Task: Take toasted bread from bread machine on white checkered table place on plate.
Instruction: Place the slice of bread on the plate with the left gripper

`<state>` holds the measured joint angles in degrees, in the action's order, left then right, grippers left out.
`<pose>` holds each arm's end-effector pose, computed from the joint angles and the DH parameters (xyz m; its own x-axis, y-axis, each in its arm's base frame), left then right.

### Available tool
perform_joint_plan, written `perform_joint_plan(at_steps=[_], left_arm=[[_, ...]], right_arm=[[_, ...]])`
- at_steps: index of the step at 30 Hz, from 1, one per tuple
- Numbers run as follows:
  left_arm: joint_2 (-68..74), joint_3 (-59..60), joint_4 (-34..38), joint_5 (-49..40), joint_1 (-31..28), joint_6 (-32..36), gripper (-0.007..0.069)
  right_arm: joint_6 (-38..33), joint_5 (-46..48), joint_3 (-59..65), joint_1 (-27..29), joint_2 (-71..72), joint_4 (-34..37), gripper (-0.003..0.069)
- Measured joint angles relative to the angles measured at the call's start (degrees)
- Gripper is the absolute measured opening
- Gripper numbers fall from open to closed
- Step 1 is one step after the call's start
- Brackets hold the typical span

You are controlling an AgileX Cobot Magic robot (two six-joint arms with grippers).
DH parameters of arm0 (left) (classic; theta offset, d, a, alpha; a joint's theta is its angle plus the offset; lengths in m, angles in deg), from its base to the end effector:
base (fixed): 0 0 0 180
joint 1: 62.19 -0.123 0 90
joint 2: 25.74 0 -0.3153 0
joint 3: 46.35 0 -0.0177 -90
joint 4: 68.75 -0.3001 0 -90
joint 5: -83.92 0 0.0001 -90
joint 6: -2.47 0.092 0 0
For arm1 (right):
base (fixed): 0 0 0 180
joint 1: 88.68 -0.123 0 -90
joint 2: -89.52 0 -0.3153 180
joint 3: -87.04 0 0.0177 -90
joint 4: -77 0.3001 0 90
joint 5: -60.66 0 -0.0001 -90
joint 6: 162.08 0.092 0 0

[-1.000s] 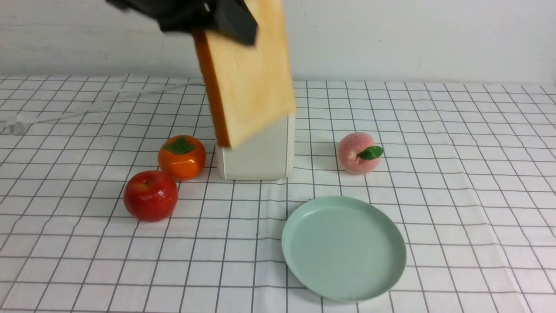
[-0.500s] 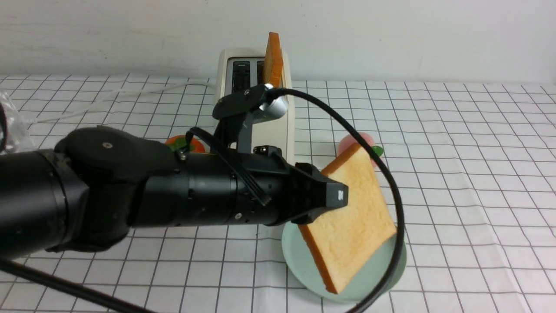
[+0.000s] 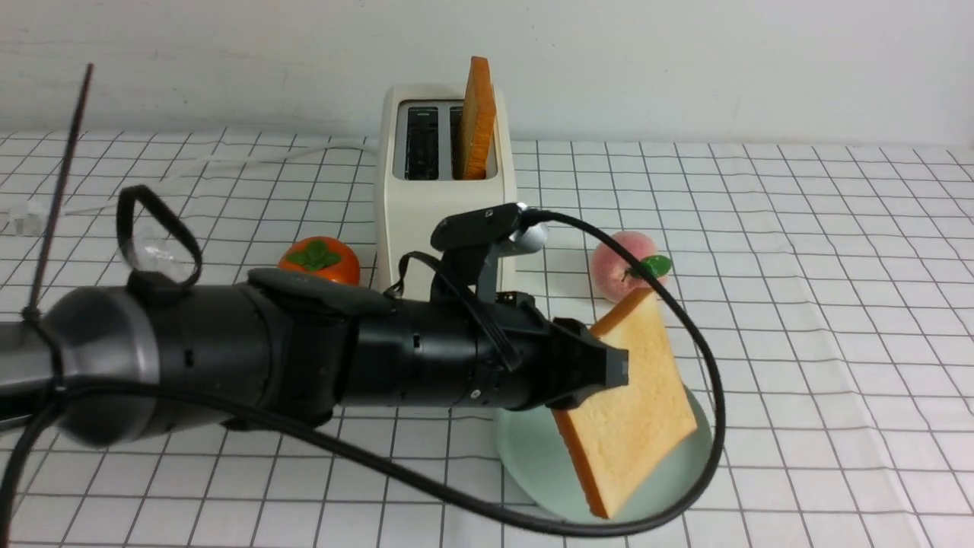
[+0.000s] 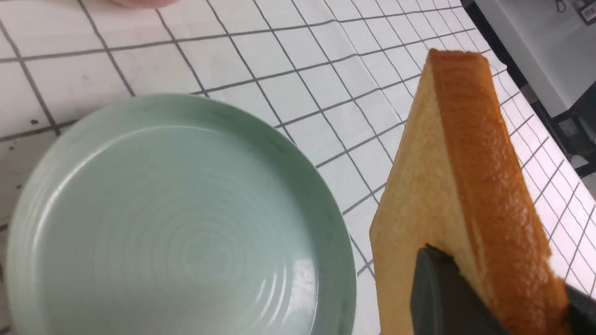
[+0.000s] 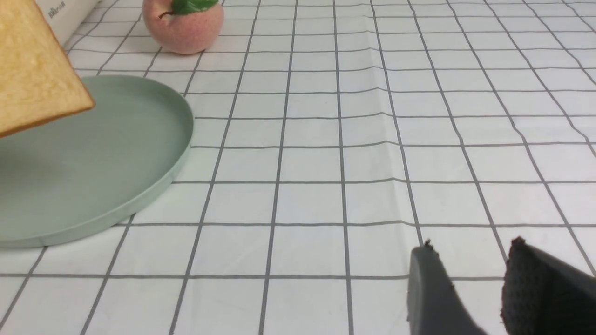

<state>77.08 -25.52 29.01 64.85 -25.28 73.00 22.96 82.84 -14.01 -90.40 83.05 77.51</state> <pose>0.3052 -0.2666 0.2341 -0.7314 -0.0002 -0.6819 0.5086 0.6659 -0.5458 0.0721 0.0025 0.1722 -0.3040 0.0870 -0.9487 -0.0040 0.9957 0.0926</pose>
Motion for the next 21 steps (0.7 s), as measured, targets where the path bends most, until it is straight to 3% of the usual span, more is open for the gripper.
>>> perform_joint_plan(at_steps=[21], left_arm=[[11.51, -5.25, 0.27, 0.35, -0.16, 2.68, 0.0111]], right_arm=[[0.0, 0.0, 0.0, 0.0, 0.0, 0.05, 0.024]])
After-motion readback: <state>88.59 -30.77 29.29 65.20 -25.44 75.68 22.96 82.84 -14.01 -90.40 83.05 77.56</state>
